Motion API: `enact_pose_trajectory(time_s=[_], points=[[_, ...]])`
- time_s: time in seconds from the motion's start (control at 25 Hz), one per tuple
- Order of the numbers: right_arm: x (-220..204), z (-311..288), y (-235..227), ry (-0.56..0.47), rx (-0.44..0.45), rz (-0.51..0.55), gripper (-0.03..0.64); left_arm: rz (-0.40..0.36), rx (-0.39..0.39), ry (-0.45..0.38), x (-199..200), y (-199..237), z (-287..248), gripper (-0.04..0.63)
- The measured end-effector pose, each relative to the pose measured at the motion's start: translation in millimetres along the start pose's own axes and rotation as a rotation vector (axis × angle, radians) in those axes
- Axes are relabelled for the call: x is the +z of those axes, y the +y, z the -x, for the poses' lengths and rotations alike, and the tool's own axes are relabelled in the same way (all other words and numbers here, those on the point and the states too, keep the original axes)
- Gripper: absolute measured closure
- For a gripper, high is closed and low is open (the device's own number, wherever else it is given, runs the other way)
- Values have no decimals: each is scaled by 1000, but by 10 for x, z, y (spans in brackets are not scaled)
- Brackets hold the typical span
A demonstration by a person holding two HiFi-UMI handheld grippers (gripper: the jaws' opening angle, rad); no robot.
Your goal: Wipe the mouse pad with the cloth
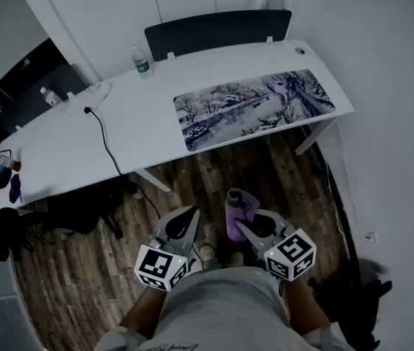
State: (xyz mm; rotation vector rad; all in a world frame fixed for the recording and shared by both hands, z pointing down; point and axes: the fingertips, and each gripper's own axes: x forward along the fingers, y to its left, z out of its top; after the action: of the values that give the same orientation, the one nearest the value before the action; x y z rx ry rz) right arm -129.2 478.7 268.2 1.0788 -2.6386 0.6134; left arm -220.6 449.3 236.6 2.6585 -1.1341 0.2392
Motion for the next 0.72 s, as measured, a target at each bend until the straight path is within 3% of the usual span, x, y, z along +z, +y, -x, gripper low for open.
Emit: enact_pose_trajectory(time_s=[0.4,0.72], points=[[-8,1,31,5,14,-1,525,15,30,-7,-25,-15,80,575],[7,-116,61,-1,-18,-28,523,0,10,-28,-11,74,200,575]])
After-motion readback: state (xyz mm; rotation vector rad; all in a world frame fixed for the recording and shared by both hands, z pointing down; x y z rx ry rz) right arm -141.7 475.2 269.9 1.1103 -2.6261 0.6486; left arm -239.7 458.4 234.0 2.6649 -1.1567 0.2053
